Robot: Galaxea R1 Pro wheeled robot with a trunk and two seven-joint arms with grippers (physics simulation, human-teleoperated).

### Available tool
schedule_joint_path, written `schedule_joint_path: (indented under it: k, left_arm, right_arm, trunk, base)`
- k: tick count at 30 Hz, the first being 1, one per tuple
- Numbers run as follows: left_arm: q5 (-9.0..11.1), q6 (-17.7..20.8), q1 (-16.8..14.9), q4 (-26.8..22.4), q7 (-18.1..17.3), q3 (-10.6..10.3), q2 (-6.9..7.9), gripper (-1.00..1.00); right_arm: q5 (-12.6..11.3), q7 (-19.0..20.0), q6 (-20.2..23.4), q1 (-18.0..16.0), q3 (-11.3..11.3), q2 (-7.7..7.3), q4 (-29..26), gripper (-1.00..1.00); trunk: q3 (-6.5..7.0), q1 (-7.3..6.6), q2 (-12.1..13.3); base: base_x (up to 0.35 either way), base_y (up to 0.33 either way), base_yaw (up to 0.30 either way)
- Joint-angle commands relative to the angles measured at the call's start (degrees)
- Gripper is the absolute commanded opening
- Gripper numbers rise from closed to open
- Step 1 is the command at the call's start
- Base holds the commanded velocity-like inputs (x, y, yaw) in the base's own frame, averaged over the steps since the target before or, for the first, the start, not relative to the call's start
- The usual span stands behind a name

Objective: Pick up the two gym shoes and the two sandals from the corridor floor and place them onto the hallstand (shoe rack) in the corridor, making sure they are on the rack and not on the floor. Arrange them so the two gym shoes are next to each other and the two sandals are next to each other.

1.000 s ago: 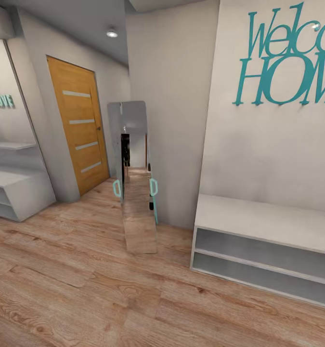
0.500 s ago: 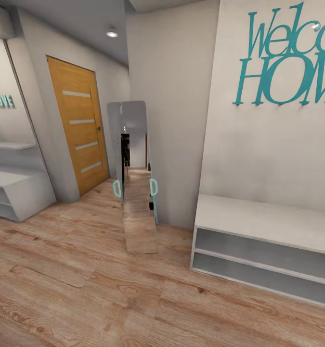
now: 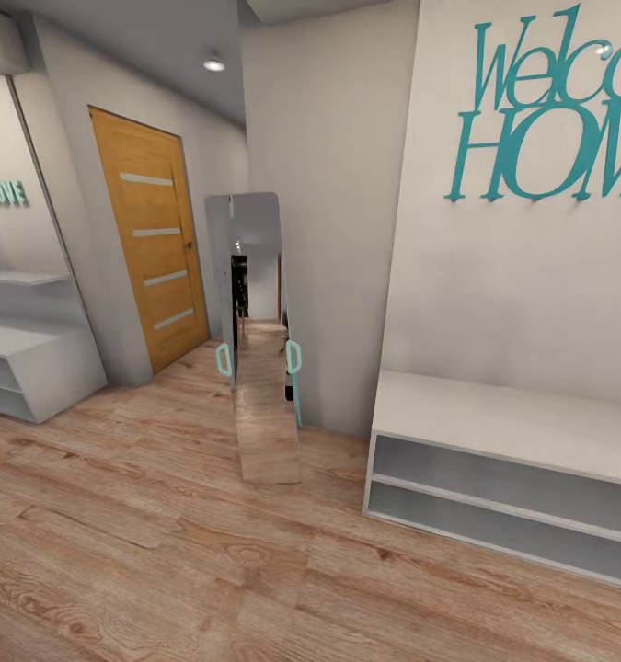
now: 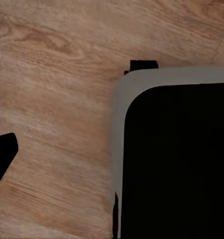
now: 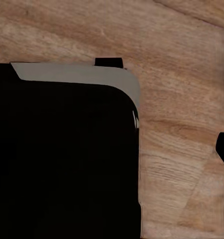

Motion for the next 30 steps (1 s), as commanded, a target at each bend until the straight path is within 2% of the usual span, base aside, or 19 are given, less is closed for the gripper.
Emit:
schedule_joint_path:
  k: [1,8,9,11,18,22,26,30]
  left_arm:
    - [0.06,-0.53,-0.37,-0.28,0.02,0.01,0.22,1.0]
    - [0.13,-2.78,-2.69,-2.56,0.02,0.0,0.02,1.0]
    - [0.18,-13.67,-7.44,-6.75,0.02,0.01,-0.11,1.0]
    - [0.25,-13.89,-9.56,-6.89,0.02,0.07,-0.49,1.0]
    - [0.87,-15.93,-11.2,-7.31,0.02,0.26,-0.73,1.0]
    - [2.69,-18.15,-11.45,-7.35,0.02,1.36,-0.65,1.0]
    - [5.44,-19.71,-11.4,-7.06,-0.01,2.83,-0.45,1.0]
    - [6.49,-20.16,-11.31,-6.91,-0.42,3.21,-0.25,1.0]
  right_arm:
    - [-0.01,-0.03,-0.42,-0.03,-0.05,-0.33,-0.32,1.0]
    - [-0.07,-0.04,-2.67,-0.06,-0.05,-2.59,-2.58,1.0]
    - [-0.11,-0.04,-12.54,-0.09,-0.05,-3.1,-19.77,1.0]
    - [-0.17,0.0,-13.74,-0.26,-0.04,-3.07,-22.24,1.0]
    - [-0.14,0.04,-14.28,-0.52,0.0,-3.03,-23.35,1.0]
    - [-0.13,0.05,-14.38,-0.56,0.03,-3.0,-23.49,1.0]
    - [-0.13,0.07,-14.41,-0.58,0.05,-2.96,-23.56,1.0]
    - [-0.17,0.11,-14.38,-0.59,0.02,-2.95,-23.58,1.0]
  trunk:
    - [-0.06,0.0,-0.03]
    - [-0.06,0.0,-0.03]
    - [-0.06,0.0,-0.03]
    - [-0.06,0.0,-0.03]
    - [-0.06,0.0,-0.03]
    - [-0.06,0.0,-0.03]
    - [-0.06,0.0,-0.03]
    - [-0.06,0.0,-0.03]
  base:
    - [0.0,0.0,0.0]
    - [0.0,0.0,0.0]
    - [0.0,0.0,0.0]
    - [0.0,0.0,0.0]
    - [0.0,0.0,0.0]
    - [0.0,0.0,0.0]
    - [0.0,0.0,-0.019]
    - [0.0,0.0,-0.158]
